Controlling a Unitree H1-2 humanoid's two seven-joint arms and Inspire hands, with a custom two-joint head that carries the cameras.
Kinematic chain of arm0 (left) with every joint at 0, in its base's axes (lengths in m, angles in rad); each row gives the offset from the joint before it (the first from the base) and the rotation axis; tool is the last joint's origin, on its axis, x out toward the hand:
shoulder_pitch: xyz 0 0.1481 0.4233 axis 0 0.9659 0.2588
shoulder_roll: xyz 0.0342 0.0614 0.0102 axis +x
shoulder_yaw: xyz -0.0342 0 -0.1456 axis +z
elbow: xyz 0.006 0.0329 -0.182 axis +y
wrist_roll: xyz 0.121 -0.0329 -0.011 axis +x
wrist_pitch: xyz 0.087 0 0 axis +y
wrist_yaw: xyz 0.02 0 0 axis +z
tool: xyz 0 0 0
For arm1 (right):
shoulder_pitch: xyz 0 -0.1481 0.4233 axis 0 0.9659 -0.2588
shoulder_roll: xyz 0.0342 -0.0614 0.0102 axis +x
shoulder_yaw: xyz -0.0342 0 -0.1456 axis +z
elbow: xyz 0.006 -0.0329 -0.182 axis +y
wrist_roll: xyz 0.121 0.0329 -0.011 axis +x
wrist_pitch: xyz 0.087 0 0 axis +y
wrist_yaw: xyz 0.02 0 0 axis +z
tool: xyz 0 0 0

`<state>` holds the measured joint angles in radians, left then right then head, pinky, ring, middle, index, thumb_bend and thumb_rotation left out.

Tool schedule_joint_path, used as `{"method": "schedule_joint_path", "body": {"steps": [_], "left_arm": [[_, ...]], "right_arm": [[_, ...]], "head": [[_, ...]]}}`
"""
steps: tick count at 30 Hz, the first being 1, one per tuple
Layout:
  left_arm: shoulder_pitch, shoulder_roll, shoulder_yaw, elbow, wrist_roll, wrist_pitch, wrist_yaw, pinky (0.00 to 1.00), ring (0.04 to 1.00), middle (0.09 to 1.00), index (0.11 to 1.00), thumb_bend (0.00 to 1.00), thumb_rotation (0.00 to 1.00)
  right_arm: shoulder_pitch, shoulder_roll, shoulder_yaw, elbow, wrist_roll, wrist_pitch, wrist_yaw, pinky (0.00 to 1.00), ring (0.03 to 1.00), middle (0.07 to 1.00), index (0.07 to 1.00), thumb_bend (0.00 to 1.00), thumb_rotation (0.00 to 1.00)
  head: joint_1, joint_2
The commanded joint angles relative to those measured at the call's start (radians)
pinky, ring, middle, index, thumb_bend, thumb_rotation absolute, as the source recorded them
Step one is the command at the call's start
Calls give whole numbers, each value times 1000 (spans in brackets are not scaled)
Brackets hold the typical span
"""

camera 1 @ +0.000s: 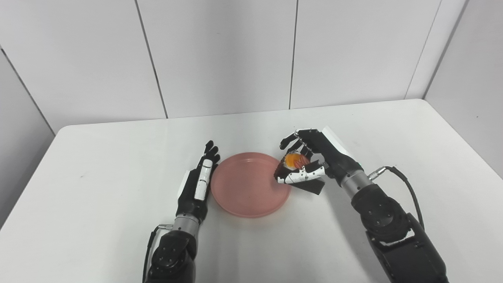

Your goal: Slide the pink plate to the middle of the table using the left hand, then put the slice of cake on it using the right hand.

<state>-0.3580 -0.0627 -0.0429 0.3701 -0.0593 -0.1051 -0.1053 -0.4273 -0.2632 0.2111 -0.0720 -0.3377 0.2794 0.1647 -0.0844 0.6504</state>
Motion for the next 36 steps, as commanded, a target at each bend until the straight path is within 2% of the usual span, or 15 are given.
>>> {"method": "schedule_joint_path", "body": {"steps": [1, 10, 20, 22, 25, 28, 34, 35, 36], "left_arm": [[-5, -15, -12, 17, 15, -25, 6, 998, 991, 998, 999, 618, 1000], [-5, -16, -24, 18, 49, -27, 32, 959, 971, 986, 985, 620, 1000], [0, -17, -28, 8, 44, -23, 37, 962, 970, 986, 984, 617, 1000], [-1, -16, -30, 10, 52, -29, 42, 951, 964, 981, 981, 614, 1000], [-1, -15, -32, 7, 49, -22, 42, 957, 968, 984, 985, 609, 1000], [0, -13, -35, 7, 52, -22, 42, 954, 966, 983, 983, 616, 1000], [0, -15, -38, 2, 62, -13, 47, 951, 964, 981, 977, 632, 1000], [-1, -15, -37, 2, 64, -12, 47, 952, 964, 982, 977, 628, 1000], [-1, -14, -38, 1, 65, -9, 47, 954, 966, 983, 978, 623, 1000]], "right_arm": [[-62, 13, 5, -2, -10, -62, -8, 304, 378, 452, 527, 513, 0], [-109, 74, 45, 127, -42, -129, -38, 257, 335, 432, 536, 510, 0], [-162, 122, 98, 278, -115, -207, -78, 275, 350, 429, 535, 511, 0], [-171, 127, 107, 307, -135, -216, -89, 244, 322, 466, 500, 517, 0], [-182, 132, 120, 353, -157, -247, -110, 189, 270, 473, 490, 519, 0], [-189, 135, 124, 390, -164, -277, -124, 184, 266, 474, 488, 520, 0], [-199, 131, 141, 441, -203, -305, -149, 199, 285, 474, 489, 520, 0], [-200, 125, 148, 442, -214, -311, -150, 220, 309, 476, 489, 519, 0], [-200, 119, 154, 443, -224, -317, -152, 287, 379, 456, 510, 515, 0]], "head": [[2, -1], [14, 6], [16, 7], [16, 8], [18, 7], [18, 8], [17, 12], [16, 12], [16, 12]]}}
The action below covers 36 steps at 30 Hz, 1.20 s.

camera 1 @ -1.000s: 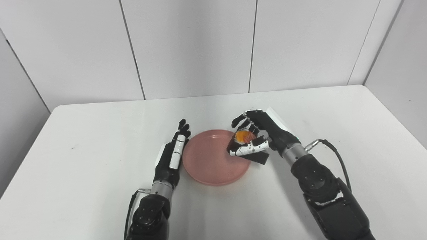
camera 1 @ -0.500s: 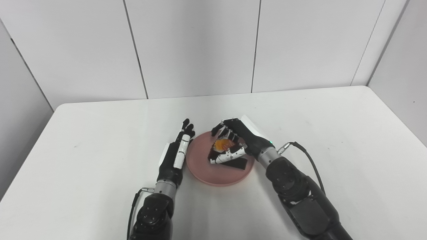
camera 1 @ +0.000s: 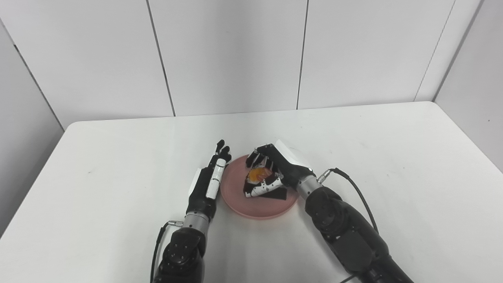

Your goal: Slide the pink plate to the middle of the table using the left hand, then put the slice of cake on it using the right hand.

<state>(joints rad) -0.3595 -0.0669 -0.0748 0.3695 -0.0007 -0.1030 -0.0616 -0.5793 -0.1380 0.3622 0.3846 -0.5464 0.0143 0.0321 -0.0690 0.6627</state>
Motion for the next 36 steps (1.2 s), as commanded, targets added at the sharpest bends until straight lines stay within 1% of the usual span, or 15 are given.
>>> {"method": "schedule_joint_path", "body": {"steps": [1, 3, 5, 6, 7, 8, 9, 11, 14, 16, 19, 22, 28, 32, 36], "left_arm": [[-1, -8, -7, 2, 8, -11, 2, 957, 969, 985, 982, 620, 1000], [-2, -7, -7, 5, 6, -18, 0, 960, 971, 989, 988, 616, 1000], [-1, -7, -7, 4, 6, -22, -1, 958, 969, 988, 990, 615, 1000], [0, -6, -8, 3, 7, -23, 0, 954, 966, 986, 989, 616, 1000], [0, -5, -8, 3, 8, -21, 1, 952, 965, 985, 989, 616, 1000], [1, -4, -8, 3, 9, -19, 1, 952, 963, 983, 986, 625, 1000], [0, -4, -7, 4, 8, -24, 1, 952, 963, 983, 985, 628, 1000], [3, -6, -4, 0, -1, -26, -1, 940, 960, 981, 979, 611, 1000], [6, -7, -1, -6, -8, -19, -4, 943, 961, 981, 979, 616, 1000], [7, -8, 0, -9, -11, -12, -5, 946, 963, 982, 979, 617, 1000], [8, -6, 1, -16, -14, -3, -9, 961, 971, 987, 986, 617, 1000], [9, 0, 1, -21, -12, 0, -13, 966, 975, 990, 991, 620, 1000], [19, 5, 9, -48, -29, 12, -22, 982, 983, 993, 995, 612, 1000], [21, 11, 21, -57, -58, 9, -35, 997, 990, 998, 999, 603, 1000], [23, 21, 29, -61, -71, 1, -43, 1000, 994, 997, 1000, 603, 1000]], "right_arm": [[-47, -12, 7, -14, -24, -59, -23, 360, 451, 461, 517, 515, 0], [-42, -20, 12, -20, -39, -71, -31, 440, 523, 475, 517, 516, 0], [-33, -29, 12, -32, -44, -84, -35, 472, 555, 478, 517, 516, 1], [-29, -31, 12, -35, -45, -89, -36, 526, 612, 603, 506, 508, 87], [-19, -35, 6, -49, -30, -96, -28, 545, 632, 646, 502, 505, 116], [-12, -38, 0, -59, -18, -101, -21, 635, 734, 740, 674, 553, 265], [-2, -44, -6, -77, 0, -104, -6, 666, 769, 772, 732, 569, 317], [17, -53, -18, -115, 36, -103, 26, 765, 867, 870, 853, 615, 512], [46, -59, -43, -162, 92, -95, 66, 821, 912, 918, 899, 627, 584], [62, -62, -58, -182, 118, -101, 79, 847, 933, 943, 920, 628, 610], [84, -71, -72, -205, 133, -109, 89, 907, 971, 990, 960, 642, 708], [103, -82, -80, -227, 144, -118, 93, 888, 984, 999, 987, 631, 744], [142, -81, -112, -275, 186, -102, 106, 879, 993, 1000, 1000, 632, 776], [153, -68, -128, -286, 205, -95, 100, 857, 980, 1000, 1000, 637, 773], [164, -34, -166, -295, 238, -99, 67, 901, 981, 1000, 1000, 623, 826]], "head": [[0, 0], [2, 0], [3, 1], [3, 1], [3, 2], [3, 2], [2, 3], [1, 3], [2, 5], [2, 7], [0, 10], [0, 17], [-3, 29], [-12, 33], [-14, 36]]}}
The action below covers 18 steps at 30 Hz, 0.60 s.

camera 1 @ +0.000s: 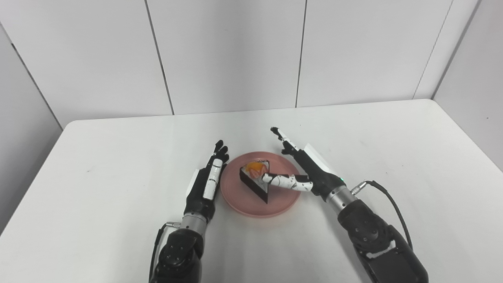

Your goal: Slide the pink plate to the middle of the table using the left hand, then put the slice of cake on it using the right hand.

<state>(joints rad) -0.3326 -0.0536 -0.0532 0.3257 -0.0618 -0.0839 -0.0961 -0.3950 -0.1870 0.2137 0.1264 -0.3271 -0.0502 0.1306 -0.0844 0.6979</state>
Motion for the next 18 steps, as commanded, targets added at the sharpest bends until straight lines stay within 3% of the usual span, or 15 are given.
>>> {"method": "schedule_joint_path", "body": {"steps": [1, 9, 18], "left_arm": [[-3, 9, 9, -19, -11, -18, -8, 1000, 993, 995, 998, 602, 1000], [2, 34, 14, -27, -2, -19, -15, 1000, 999, 999, 999, 602, 1000], [5, 47, 15, -39, 6, -11, -5, 1000, 1000, 1000, 1000, 596, 1000]], "right_arm": [[-18, 21, -25, -39, 19, -36, -39, 907, 981, 1000, 1000, 621, 846], [-7, 91, -76, -29, 9, -42, -148, 1000, 1000, 1000, 1000, 591, 962], [12, 157, -125, -18, 123, 45, -130, 998, 1000, 1000, 1000, 603, 1000]], "head": [[1, 1], [-3, 9], [6, 10]]}}
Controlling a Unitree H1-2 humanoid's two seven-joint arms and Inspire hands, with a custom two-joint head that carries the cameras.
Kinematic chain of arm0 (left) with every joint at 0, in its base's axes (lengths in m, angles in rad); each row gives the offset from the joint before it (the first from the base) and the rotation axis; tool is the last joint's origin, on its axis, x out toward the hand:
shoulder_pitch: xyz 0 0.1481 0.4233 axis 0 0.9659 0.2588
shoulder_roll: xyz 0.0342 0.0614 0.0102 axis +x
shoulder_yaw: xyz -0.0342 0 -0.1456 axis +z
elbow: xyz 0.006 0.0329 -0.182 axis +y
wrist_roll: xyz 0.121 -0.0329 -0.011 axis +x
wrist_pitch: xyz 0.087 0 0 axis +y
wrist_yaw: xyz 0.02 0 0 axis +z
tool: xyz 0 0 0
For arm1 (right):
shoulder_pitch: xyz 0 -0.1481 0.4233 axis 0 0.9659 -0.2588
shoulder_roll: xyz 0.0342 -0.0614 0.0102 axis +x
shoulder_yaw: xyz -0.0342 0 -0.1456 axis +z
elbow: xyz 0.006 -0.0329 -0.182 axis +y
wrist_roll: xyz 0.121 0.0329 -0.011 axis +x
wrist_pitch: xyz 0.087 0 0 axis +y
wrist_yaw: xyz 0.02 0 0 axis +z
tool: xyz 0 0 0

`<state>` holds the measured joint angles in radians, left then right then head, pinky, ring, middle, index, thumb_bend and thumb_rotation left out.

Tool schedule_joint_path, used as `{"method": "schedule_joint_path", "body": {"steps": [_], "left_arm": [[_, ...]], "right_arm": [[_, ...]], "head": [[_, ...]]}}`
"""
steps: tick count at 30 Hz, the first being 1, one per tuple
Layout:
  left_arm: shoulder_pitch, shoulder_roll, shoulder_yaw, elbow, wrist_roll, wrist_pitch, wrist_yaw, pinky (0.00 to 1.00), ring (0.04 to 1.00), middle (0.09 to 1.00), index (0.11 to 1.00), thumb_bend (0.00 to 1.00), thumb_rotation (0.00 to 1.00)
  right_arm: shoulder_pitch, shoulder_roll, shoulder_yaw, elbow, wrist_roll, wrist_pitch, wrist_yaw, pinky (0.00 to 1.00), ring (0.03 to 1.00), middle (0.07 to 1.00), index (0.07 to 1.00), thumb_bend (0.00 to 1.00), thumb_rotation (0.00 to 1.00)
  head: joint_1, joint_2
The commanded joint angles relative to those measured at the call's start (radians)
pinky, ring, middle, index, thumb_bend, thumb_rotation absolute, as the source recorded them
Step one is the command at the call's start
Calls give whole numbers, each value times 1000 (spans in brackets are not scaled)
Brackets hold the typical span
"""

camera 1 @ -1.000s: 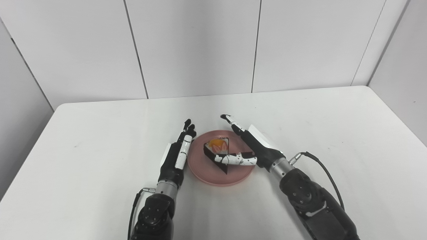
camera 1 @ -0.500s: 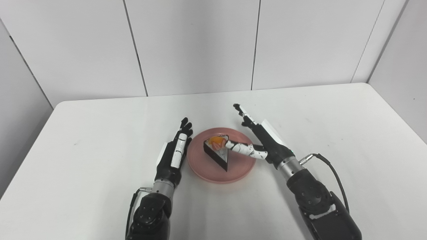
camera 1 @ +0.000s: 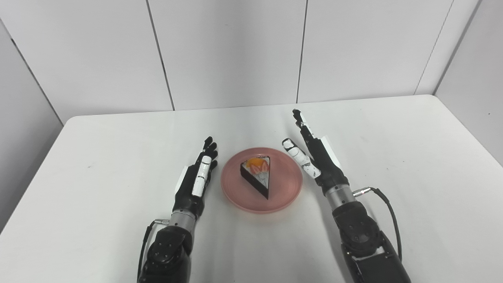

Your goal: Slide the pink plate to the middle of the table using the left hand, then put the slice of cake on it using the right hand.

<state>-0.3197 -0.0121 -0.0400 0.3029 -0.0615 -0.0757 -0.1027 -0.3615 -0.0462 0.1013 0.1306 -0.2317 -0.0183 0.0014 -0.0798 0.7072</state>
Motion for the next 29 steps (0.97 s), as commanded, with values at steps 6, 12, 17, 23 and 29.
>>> {"method": "schedule_joint_path", "body": {"steps": [6, 12, 17, 23, 29], "left_arm": [[-6, 4, 4, -18, 12, -24, 8, 1000, 1000, 1000, 1000, 587, 1000], [-7, 0, 1, -21, 20, -19, 10, 1000, 1000, 1000, 1000, 570, 1000], [-10, -3, 1, -21, 22, -13, 11, 1000, 1000, 1000, 1000, 576, 1000], [-12, -8, 4, -16, 22, -17, 17, 1000, 1000, 1000, 1000, 580, 1000], [-11, -7, 0, -24, 28, -10, 15, 1000, 1000, 1000, 1000, 566, 1000]], "right_arm": [[-16, 72, -73, -9, 168, 28, 2, 999, 1000, 1000, 1000, 566, 926], [-1, 94, -129, -14, 306, 53, 29, 1000, 1000, 1000, 1000, 539, 930], [20, 92, -154, -43, 359, 80, 24, 1000, 1000, 1000, 1000, 545, 903], [58, 97, -154, -87, 341, 112, -7, 1000, 1000, 1000, 1000, 568, 862], [73, 90, -141, -103, 338, 136, -3, 1000, 1000, 1000, 1000, 535, 858]], "head": [[-1, 2], [-3, 4], [-3, 4], [1, 9], [7, 15]]}}
